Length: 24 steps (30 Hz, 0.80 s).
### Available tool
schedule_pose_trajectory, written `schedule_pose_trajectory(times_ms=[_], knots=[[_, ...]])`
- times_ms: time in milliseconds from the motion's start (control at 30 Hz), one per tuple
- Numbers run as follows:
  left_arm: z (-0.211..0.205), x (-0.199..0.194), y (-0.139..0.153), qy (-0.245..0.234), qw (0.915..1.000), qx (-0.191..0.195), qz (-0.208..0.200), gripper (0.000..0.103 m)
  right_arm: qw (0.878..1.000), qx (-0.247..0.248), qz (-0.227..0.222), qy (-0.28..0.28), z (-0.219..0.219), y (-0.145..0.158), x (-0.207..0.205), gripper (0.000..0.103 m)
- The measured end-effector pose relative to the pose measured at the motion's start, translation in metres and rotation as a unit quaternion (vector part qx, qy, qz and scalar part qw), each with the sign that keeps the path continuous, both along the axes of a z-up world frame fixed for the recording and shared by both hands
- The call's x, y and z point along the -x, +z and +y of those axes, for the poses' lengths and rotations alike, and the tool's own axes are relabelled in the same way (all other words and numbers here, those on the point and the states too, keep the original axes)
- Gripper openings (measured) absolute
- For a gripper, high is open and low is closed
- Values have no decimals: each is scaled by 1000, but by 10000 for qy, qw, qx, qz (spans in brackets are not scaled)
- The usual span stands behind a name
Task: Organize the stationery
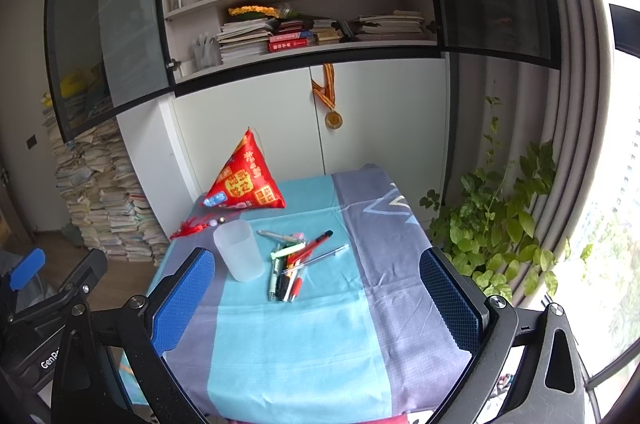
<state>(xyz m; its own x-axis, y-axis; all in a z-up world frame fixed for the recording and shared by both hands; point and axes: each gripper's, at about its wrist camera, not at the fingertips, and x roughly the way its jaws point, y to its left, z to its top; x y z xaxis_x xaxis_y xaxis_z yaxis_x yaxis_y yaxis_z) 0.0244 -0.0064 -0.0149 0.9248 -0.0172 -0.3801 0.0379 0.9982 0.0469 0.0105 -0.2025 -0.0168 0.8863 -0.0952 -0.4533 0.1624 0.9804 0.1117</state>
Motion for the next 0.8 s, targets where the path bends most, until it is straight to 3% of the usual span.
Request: schedule_pose_trajectory(times_ms=[800], knots=[[0, -7, -5, -25, 10000, -17, 89, 102, 10000, -59, 57, -50, 1, -18, -1, 102]])
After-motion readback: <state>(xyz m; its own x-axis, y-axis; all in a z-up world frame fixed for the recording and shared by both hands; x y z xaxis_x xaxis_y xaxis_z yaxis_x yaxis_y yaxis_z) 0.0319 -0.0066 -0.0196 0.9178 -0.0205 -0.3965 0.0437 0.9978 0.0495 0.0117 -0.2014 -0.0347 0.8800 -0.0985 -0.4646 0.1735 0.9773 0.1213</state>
